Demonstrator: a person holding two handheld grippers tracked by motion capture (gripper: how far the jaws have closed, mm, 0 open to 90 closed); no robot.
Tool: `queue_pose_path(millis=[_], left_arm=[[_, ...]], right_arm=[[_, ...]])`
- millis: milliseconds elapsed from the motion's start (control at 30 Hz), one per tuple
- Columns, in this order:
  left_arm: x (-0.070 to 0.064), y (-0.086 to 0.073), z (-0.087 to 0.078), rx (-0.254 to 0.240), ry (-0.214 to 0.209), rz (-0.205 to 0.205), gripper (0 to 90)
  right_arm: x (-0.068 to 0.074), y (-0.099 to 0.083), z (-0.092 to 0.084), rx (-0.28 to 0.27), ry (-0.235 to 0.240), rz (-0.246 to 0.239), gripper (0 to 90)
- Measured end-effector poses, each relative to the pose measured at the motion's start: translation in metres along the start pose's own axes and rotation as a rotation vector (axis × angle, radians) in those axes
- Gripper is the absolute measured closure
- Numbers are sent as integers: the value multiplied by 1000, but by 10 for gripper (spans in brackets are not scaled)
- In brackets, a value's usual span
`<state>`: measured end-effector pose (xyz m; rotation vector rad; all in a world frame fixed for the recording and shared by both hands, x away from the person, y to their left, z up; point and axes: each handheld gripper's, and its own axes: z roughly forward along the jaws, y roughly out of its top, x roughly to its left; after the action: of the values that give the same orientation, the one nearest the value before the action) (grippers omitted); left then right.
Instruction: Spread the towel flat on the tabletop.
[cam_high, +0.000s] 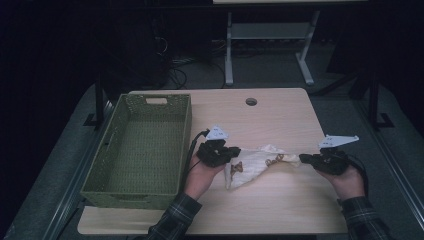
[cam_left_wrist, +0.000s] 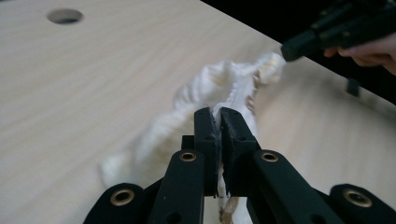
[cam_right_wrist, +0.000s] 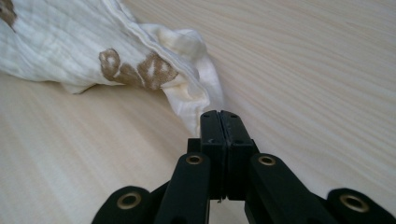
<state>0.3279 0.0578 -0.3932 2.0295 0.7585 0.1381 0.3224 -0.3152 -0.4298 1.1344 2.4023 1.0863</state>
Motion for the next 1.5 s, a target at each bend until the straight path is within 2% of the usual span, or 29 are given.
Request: queue_pose_path(millis=[33,67,133,200,267,300,367,433,533,633,800,867,900,933,967,1100,1167,1333,1500], left_arm=[[-7,-8,-2,11,-20,3,856],[-7,-8,-2,11,-20,3,856],[-15,-18,-4,37,-41,13,856],[-23,-32,-5,75,-74,-3,855],[-24,-37,-5,83,-78,-9,854],[-27,-45,-4,101,-95,-26,851],[-29,-52,-2,125,-110,-32,836],[-29,-55,0,121,-98,-34,748],[-26,-52,1,100,-75,-42,660],[-23,-50,2,87,-53,-46,622],[-15,-47,11,99,-6,-21,582],[-13,-46,14,105,7,-14,578],[-7,-44,19,114,19,-15,574],[-6,-44,21,110,26,-22,573],[-4,-43,23,119,36,-11,573],[0,-46,30,138,62,-2,572],[1,-48,33,147,69,18,571],[3,-54,38,160,90,15,566],[1,-59,43,186,95,28,563]], right_arm=[[3,-3,-4,-2,8,-15,886],[3,-3,-4,-2,8,-15,886],[8,-10,-9,16,13,-17,886],[10,-16,-12,35,14,-17,886],[10,-22,-14,52,14,-10,886],[10,-25,-16,59,15,-5,886],[10,-31,-18,67,22,-2,882],[11,-34,-21,68,30,-7,826],[10,-29,-23,23,34,-9,739],[10,-19,-22,-2,40,-27,699],[12,4,-3,-1,83,-48,675],[13,9,1,-2,85,-58,675],[16,19,10,-2,87,-81,676],[16,23,13,-2,87,-85,678],[15,27,17,-4,90,-96,683],[12,43,34,-5,103,-98,693],[11,50,44,0,117,-106,701],[15,62,73,34,142,-127,706],[22,63,99,101,155,-160,706]])
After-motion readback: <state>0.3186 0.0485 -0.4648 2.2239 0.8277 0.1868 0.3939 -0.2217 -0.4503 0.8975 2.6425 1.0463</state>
